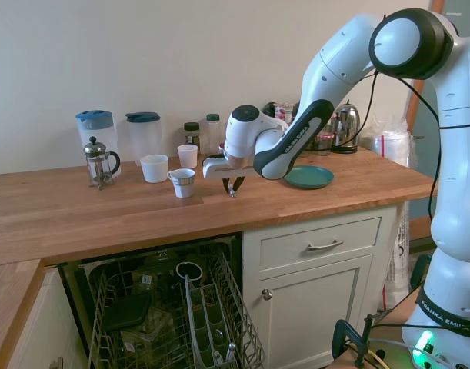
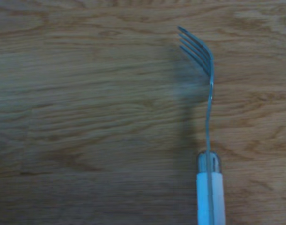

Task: Put the fork in the dishwasher

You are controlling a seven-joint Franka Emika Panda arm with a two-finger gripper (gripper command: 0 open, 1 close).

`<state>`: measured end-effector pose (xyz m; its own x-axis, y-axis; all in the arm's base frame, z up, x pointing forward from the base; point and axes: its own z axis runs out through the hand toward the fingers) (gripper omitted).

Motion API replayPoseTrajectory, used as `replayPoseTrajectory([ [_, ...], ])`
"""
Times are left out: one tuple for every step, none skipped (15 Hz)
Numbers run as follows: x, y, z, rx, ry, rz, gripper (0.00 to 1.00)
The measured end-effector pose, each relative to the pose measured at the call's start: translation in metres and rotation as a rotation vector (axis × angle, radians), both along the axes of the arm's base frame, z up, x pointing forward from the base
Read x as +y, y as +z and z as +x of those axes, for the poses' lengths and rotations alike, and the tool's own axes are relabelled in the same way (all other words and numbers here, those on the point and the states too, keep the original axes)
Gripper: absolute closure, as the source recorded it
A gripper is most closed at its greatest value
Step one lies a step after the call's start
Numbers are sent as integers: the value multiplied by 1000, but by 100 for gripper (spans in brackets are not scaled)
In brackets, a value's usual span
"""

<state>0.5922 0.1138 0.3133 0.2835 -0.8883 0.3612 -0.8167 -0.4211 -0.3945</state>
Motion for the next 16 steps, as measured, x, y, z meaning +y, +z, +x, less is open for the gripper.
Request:
replayPoseTrajectory([
  [0,0,0,0,-2,1,100],
  [0,0,0,1,-4,4,100],
  [-1,1,0,2,-8,6,100],
  [-2,2,0,6,-12,8,100],
  [-3,3,0,13,-15,11,100],
  [-4,4,0,23,-16,15,100],
  [-5,6,-2,34,-17,20,100],
  [-6,13,-3,39,-16,25,100],
  [-6,24,-5,39,-14,29,100],
  [-6,37,-9,43,-10,36,100],
  [-6,50,-14,55,0,48,100],
  [-5,62,-20,78,16,62,100],
  [-4,74,-27,103,36,74,100],
  [-4,87,-32,126,52,87,100],
  [-6,100,-36,153,73,107,100],
  [-9,110,-40,181,94,130,100],
])
